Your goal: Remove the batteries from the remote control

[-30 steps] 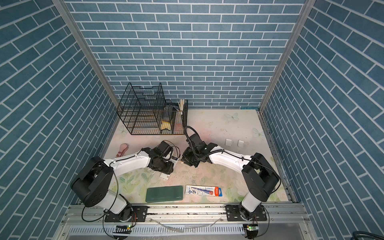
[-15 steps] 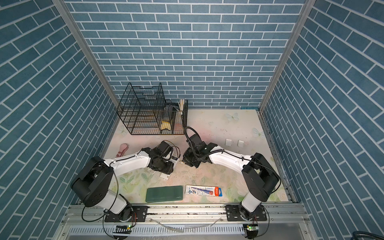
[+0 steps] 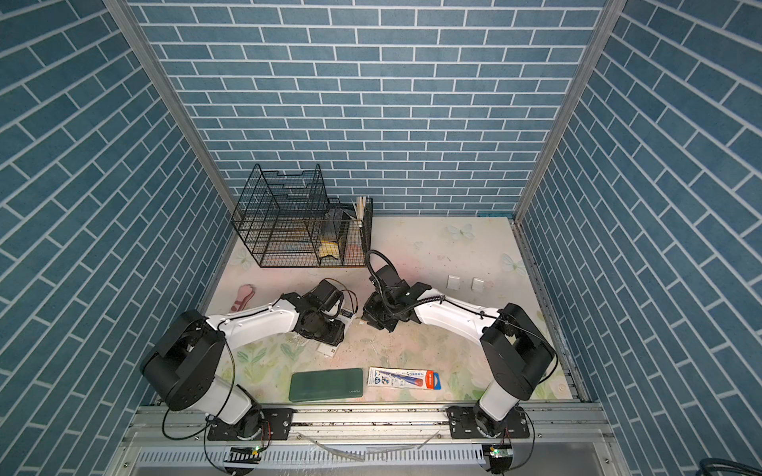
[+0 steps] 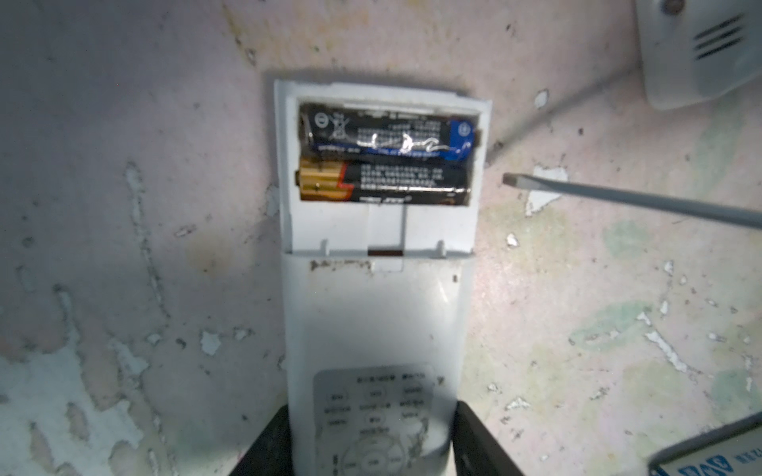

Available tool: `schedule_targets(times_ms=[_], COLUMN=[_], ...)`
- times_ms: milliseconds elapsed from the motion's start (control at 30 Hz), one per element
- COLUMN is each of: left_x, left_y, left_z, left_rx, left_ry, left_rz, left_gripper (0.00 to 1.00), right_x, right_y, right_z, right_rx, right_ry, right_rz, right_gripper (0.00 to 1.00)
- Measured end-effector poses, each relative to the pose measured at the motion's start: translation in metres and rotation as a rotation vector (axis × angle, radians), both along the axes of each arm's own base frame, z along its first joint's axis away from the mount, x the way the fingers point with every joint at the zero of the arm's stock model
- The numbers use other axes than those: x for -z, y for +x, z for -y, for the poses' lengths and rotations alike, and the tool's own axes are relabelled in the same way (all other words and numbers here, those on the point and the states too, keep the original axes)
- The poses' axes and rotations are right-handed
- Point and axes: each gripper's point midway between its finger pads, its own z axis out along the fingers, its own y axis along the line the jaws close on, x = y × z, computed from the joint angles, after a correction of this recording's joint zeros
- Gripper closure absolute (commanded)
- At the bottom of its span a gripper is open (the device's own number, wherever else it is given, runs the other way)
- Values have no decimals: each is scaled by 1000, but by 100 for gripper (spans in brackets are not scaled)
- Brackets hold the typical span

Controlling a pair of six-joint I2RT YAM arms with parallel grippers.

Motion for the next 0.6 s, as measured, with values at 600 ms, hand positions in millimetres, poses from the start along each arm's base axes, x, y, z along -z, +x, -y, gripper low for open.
schedule_targets(times_ms=[600], left_x=[0], left_y=[0], left_z=[0], left_rx=[2], left_ry=[1], left_rz=[-1], left_gripper=[42], right_x=[-11], right_y=[7], right_z=[-9], right_rx=[-14], right_ry=[40], right_rz=[44], right_gripper=[100])
